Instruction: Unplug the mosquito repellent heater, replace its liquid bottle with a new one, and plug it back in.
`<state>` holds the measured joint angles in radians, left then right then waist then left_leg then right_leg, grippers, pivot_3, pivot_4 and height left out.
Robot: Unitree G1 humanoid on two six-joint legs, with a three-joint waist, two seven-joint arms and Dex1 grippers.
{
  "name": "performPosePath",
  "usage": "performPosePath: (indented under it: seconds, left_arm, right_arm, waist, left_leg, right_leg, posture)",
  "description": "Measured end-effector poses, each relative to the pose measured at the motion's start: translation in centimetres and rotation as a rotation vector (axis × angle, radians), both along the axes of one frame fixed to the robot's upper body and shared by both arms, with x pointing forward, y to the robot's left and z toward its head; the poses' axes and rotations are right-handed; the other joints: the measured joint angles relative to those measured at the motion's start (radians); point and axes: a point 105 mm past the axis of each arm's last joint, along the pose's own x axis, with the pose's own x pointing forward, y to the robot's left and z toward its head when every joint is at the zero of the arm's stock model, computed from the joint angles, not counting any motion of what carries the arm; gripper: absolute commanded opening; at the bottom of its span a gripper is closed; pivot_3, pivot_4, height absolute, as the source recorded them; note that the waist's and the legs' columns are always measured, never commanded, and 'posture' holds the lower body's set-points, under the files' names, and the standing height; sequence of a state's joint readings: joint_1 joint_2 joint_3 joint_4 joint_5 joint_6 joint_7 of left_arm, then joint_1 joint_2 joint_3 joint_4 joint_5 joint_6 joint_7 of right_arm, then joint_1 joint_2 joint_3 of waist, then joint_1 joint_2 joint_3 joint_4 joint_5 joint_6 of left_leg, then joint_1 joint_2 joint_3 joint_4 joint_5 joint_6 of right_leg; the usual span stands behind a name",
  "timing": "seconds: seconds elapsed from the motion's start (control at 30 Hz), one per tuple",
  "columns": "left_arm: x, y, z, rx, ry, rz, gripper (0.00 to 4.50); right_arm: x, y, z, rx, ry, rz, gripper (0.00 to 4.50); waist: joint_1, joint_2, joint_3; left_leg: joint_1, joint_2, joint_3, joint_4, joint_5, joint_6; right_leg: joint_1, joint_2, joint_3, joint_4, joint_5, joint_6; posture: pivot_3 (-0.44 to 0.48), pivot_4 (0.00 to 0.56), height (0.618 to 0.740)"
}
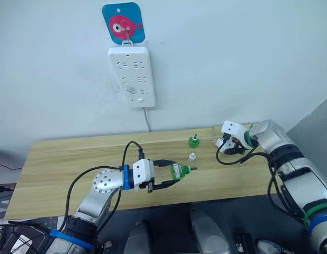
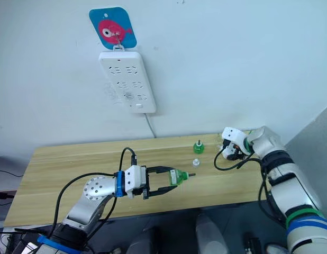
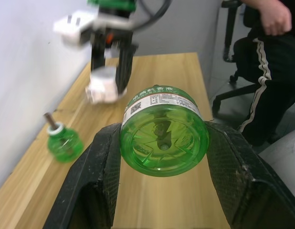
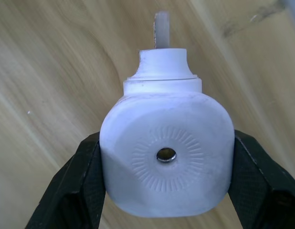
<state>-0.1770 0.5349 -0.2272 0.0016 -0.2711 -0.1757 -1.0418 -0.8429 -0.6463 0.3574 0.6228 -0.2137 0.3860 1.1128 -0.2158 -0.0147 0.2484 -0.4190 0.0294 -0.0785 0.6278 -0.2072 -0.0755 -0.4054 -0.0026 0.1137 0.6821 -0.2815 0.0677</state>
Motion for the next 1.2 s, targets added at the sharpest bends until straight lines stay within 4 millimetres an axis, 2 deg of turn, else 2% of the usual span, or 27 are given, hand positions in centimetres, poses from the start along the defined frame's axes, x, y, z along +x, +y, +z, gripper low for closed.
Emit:
performPosePath:
  seconds: [0.1, 0.23, 0.33, 0.47, 0.57, 0.77, 0.87, 1.2]
  left_arm:
    - [0.7, 0.6, 1.2, -0.02, 0.067, 0.024, 2.29]
    - [1.5, 1.0, 2.5, -0.074, 0.188, 0.059, 2.29]
    - [1.4, 0.6, 3.5, -0.105, 0.247, 0.044, 2.29]
    - [0.2, -0.1, 5.6, -0.129, 0.343, -0.047, 2.29]
    - [-0.1, 0.3, 7.3, -0.145, 0.383, -0.069, 2.29]
    - [-0.6, 1.5, 8.6, -0.182, 0.466, -0.05, 2.29]
    - [-1.6, 1.2, 9.1, -0.204, 0.511, -0.087, 2.29]
    - [-2.1, 0.9, 9.5, -0.259, 0.593, -0.098, 2.29]
  right_arm:
    - [-2.5, 0.8, 3.3, 0.15, -0.022, 0.039, 2.97]
    - [-7.1, 2.3, 6.8, 0.415, 0.029, 0.111, 2.97]
    - [-10.0, 3.6, 8.2, 0.578, 0.1, 0.155, 2.97]
    - [-12.6, 5.3, 9.9, 0.779, 0.197, 0.167, 2.97]
    - [-13.4, 6.1, 10.4, 0.872, 0.268, 0.145, 2.97]
    - [-13.6, 7.0, 11.2, 0.977, 0.278, 0.127, 2.97]
    - [-13.5, 7.7, 11.1, 1.015, 0.28, 0.129, 2.97]
    - [-13.6, 8.8, 11.1, 1.046, 0.302, 0.133, 2.97]
  waist:
    - [0.003, 0.002, 0.002]
    - [0.008, 0.001, 0.002]
    - [0.01, 0.001, 0.003]
    - [0.011, -0.004, 0.007]
    - [0.014, -0.006, 0.011]
    - [0.022, -0.008, 0.02]
    - [0.024, -0.008, 0.022]
    - [0.028, -0.009, 0.023]
  left_leg:
    - [0.0, 0.0, -0.001, 0.0, 0.0, 0.0]
    - [0.0, 0.0, -0.001, 0.0, 0.0, 0.0]
    - [0.0, 0.0, 0.0, 0.001, 0.0, 0.0]
    - [0.0, 0.001, 0.0, 0.001, 0.0, 0.0]
    - [0.0, 0.001, 0.0, 0.001, 0.0, 0.0]
    - [0.0, 0.001, 0.0, 0.0, 0.0, 0.0]
    - [-0.001, 0.001, 0.0, 0.0, 0.0, 0.0]
    - [-0.001, 0.001, 0.0, 0.0, 0.0, 0.0]
  right_leg:
    - [0.0, 0.0, -0.001, 0.0, 0.0, 0.0]
    - [0.001, 0.0, -0.001, 0.0, -0.001, 0.002]
    - [0.001, 0.001, -0.001, 0.0, -0.002, 0.003]
    - [0.001, 0.002, -0.001, 0.0, -0.003, 0.004]
    - [0.001, 0.002, -0.001, -0.001, -0.003, 0.004]
    - [0.0, 0.001, -0.001, -0.001, -0.003, 0.005]
    - [0.0, 0.001, -0.001, -0.002, -0.003, 0.005]
    - [0.0, 0.001, 0.0, -0.002, -0.003, 0.005]
  posture:
    - [-0.258, 0.253, 0.74]
    - [-0.256, 0.257, 0.74]
    - [-0.255, 0.261, 0.74]
    - [-0.245, 0.272, 0.74]
    - [-0.241, 0.274, 0.74]
    - [-0.209, 0.28, 0.74]
    - [-0.209, 0.28, 0.74]
    - [-0.203, 0.273, 0.74]
